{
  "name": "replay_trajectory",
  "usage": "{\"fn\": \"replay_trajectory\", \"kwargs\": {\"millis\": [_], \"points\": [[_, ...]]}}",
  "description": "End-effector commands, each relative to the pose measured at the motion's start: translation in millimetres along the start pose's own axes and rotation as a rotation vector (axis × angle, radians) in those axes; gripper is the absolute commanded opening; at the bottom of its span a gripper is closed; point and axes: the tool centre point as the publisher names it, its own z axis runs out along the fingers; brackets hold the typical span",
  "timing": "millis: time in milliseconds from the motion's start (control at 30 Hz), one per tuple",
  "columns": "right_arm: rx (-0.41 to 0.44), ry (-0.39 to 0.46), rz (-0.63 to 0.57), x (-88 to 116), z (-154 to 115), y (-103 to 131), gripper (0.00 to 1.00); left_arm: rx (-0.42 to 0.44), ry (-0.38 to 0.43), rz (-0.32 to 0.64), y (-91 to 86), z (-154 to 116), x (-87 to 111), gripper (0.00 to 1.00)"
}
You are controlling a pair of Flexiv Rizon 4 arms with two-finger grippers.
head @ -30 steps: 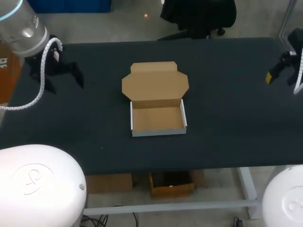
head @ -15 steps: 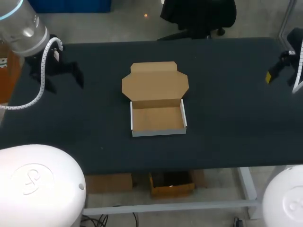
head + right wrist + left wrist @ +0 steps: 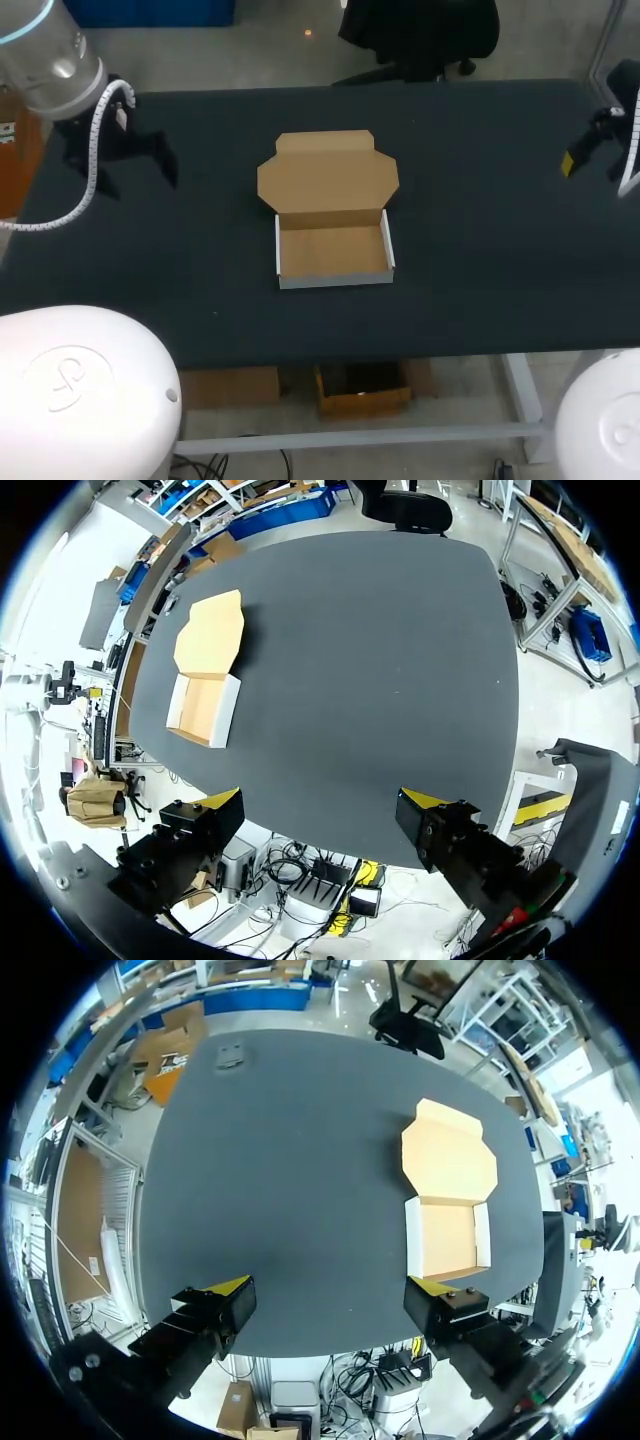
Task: Assemble the packaging by folding the flat box into shape, placing the metal phone stand inside, and closing the box properly
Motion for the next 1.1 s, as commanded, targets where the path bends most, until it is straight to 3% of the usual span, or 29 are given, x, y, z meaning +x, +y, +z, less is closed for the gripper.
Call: {"fn": "replay_trajectory", "kwargs": {"millis": [33, 1100], "points": [[0.004, 0.003, -0.001, -0.3, -2.0, -0.5, 1.00, -0.004, -0.006, 0.000, -2.0, 0.4, 1.5, 1.00], [0.004, 0.003, -0.001, -0.3, -2.0, -0.5, 1.00, -0.018, -0.031, -0.011, -6.8, 3.8, -1.3, 1.00]]}}
